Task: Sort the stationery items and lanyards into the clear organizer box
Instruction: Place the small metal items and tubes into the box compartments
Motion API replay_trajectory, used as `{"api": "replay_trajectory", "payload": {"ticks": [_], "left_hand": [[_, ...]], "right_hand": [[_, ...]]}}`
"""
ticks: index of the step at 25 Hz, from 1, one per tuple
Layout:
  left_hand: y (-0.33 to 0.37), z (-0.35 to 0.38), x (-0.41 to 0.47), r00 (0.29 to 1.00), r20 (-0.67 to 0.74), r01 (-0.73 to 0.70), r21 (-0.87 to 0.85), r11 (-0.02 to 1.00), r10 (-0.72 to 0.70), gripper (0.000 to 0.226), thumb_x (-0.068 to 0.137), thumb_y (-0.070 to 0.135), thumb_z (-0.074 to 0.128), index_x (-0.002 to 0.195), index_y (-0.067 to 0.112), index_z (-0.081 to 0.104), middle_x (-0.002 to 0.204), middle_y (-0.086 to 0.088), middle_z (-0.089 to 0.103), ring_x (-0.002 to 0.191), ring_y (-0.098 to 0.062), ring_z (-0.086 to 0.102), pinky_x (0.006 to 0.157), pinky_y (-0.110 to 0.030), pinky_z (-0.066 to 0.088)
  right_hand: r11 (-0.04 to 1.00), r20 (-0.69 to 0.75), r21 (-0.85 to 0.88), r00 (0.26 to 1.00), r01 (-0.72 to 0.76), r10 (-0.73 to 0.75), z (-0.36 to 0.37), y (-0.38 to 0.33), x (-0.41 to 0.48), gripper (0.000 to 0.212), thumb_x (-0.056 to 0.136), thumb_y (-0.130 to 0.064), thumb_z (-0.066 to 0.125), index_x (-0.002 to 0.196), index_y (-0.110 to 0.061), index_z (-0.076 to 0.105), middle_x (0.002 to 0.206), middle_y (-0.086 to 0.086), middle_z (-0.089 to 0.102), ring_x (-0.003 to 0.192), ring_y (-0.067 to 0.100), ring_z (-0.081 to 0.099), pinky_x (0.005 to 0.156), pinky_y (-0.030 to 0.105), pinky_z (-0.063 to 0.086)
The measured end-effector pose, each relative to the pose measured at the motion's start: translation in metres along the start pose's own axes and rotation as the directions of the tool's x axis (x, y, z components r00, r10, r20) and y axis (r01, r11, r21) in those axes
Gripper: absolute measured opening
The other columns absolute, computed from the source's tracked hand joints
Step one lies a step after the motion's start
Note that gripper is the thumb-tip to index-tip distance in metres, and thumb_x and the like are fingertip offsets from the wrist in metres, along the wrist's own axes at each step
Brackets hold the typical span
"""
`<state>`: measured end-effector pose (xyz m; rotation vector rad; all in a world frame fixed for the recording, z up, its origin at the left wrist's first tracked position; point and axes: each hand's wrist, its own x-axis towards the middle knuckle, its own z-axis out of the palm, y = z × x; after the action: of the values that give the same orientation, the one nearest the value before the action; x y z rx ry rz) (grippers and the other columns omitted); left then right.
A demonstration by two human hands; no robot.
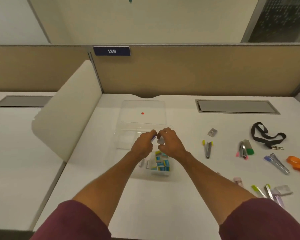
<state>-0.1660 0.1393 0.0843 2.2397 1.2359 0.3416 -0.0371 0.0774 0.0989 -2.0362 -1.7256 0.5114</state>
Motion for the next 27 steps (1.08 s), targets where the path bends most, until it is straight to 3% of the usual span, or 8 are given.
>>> {"api": "replay_trajectory", "payload": {"ticks": [7, 11, 14, 17, 20, 23, 27], "left_hand": [[-0.106, -0.046, -0.036, 0.970, -0.018, 0.239, -0.062, 0.969, -0.241, 0.025, 0.091, 0.007, 0.059, 0.115, 0.012, 0.054, 0.110, -0.020, 0.063, 0.091, -0.030, 0.063, 0.084, -0.036, 0.054], [-0.131, -0.048, -0.046, 0.957, 0.030, 0.290, -0.104, 0.951, -0.288, 0.027, 0.088, 0.005, 0.061, 0.115, 0.005, 0.057, 0.114, -0.022, 0.062, 0.085, -0.021, 0.054, 0.078, -0.031, 0.049], [-0.142, -0.045, -0.047, 0.944, 0.069, 0.328, -0.106, 0.939, -0.322, 0.028, 0.089, 0.004, 0.059, 0.117, 0.005, 0.057, 0.117, -0.020, 0.060, 0.087, -0.024, 0.057, 0.081, -0.035, 0.052], [-0.145, -0.043, -0.045, 0.942, 0.098, 0.330, -0.092, 0.939, -0.322, 0.033, 0.090, 0.003, 0.059, 0.123, 0.006, 0.057, 0.125, -0.019, 0.057, 0.104, -0.034, 0.062, 0.087, -0.041, 0.055], [-0.143, -0.043, -0.042, 0.950, 0.091, 0.303, -0.049, 0.952, -0.298, 0.041, 0.089, 0.001, 0.060, 0.129, 0.007, 0.055, 0.133, -0.015, 0.055, 0.118, -0.033, 0.057, 0.099, -0.041, 0.050], [-0.141, -0.043, -0.040, 0.956, 0.061, 0.291, -0.051, 0.955, -0.288, 0.044, 0.086, -0.004, 0.055, 0.128, 0.008, 0.054, 0.132, -0.015, 0.055, 0.115, -0.030, 0.059, 0.096, -0.036, 0.050], [-0.129, -0.043, -0.037, 0.973, 0.010, 0.230, -0.024, 0.973, -0.230, 0.039, 0.086, -0.001, 0.053, 0.123, 0.009, 0.053, 0.121, -0.016, 0.060, 0.108, -0.030, 0.061, 0.089, -0.038, 0.052]], "right_hand": [[0.995, 0.154, -0.034, 0.984, 0.099, -0.093, 0.071, -0.086, 0.025, 0.043, 0.077, -0.015, 0.068, 0.119, -0.019, 0.058, 0.131, 0.000, 0.051, 0.117, 0.021, 0.051, 0.100, 0.038, 0.042], [0.996, 0.209, -0.062, 0.977, 0.063, -0.049, 0.098, -0.100, 0.033, 0.053, 0.076, -0.016, 0.069, 0.125, -0.020, 0.049, 0.131, 0.000, 0.049, 0.117, 0.021, 0.052, 0.101, 0.040, 0.036], [0.995, 0.259, -0.093, 0.966, 0.025, 0.000, 0.113, -0.103, 0.038, 0.062, 0.074, -0.014, 0.072, 0.129, -0.020, 0.043, 0.129, 0.001, 0.051, 0.117, 0.022, 0.052, 0.101, 0.039, 0.034], [0.995, 0.293, -0.099, 0.956, 0.024, 0.006, 0.124, -0.102, 0.042, 0.066, 0.072, -0.012, 0.072, 0.129, -0.020, 0.042, 0.125, 0.002, 0.053, 0.116, 0.022, 0.052, 0.099, 0.039, 0.032], [0.994, 0.310, -0.103, 0.951, 0.021, 0.012, 0.131, -0.100, 0.042, 0.066, 0.071, -0.011, 0.072, 0.129, -0.021, 0.042, 0.123, 0.002, 0.054, 0.116, 0.023, 0.052, 0.099, 0.039, 0.030], [0.996, 0.306, -0.091, 0.952, 0.019, 0.010, 0.130, -0.093, 0.041, 0.068, 0.073, -0.013, 0.069, 0.134, -0.022, 0.039, 0.133, 0.001, 0.050, 0.125, 0.023, 0.045, 0.105, 0.040, 0.027], [0.997, 0.193, -0.080, 0.981, 0.007, 0.009, 0.115, -0.074, 0.033, 0.059, 0.080, -0.020, 0.063, 0.135, -0.020, 0.039, 0.138, 0.002, 0.047, 0.127, 0.025, 0.041, 0.104, 0.042, 0.030]]}}
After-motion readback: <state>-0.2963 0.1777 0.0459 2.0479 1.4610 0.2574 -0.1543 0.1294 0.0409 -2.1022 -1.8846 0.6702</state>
